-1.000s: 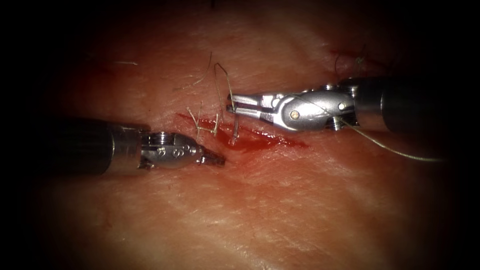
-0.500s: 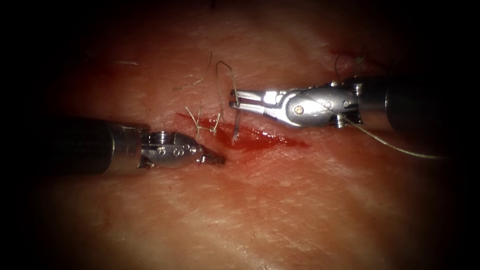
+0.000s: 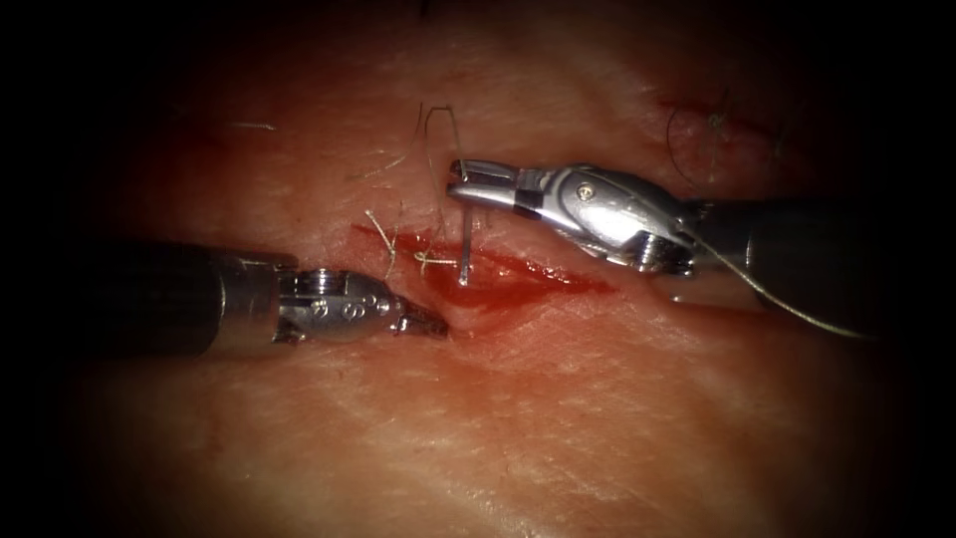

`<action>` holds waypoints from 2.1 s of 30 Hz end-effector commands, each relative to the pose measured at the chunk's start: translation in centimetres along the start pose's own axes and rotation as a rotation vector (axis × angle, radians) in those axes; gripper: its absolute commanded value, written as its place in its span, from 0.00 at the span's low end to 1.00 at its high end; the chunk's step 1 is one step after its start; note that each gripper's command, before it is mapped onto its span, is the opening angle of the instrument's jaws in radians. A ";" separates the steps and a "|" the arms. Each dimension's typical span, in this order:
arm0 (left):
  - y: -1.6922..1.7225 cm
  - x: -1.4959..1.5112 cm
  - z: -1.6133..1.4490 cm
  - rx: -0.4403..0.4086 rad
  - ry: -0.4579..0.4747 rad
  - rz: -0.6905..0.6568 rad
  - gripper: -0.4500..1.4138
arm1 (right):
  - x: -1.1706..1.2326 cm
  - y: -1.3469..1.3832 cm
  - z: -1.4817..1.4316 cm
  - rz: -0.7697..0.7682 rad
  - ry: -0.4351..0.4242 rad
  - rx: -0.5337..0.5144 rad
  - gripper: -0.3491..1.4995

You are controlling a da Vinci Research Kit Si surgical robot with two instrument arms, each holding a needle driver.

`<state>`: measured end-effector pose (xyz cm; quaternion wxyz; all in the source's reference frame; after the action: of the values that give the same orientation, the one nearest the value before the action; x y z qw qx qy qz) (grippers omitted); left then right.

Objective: Wound Closure

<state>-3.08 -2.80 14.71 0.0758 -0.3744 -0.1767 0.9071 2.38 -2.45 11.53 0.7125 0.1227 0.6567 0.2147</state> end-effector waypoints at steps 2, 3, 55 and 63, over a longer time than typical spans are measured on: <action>0.01 -0.01 0.09 -0.002 0.000 0.000 0.12 | -0.05 -0.02 0.07 0.058 -0.007 0.003 0.00; 0.01 -0.01 0.09 -0.002 0.000 0.000 0.12 | -0.06 -0.02 0.07 0.080 -0.012 0.001 0.00; 0.11 0.07 -0.17 0.025 0.020 0.114 0.18 | -0.49 0.01 -0.63 0.474 -0.147 0.003 0.89; 0.22 0.08 -0.20 0.048 0.042 0.196 0.29 | -0.64 0.07 -1.01 0.436 -0.353 -0.005 0.94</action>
<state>-2.95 -2.89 14.38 -0.0027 -0.4079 -0.1096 0.9064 1.30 -2.78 11.94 0.7543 0.2951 0.4795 0.3377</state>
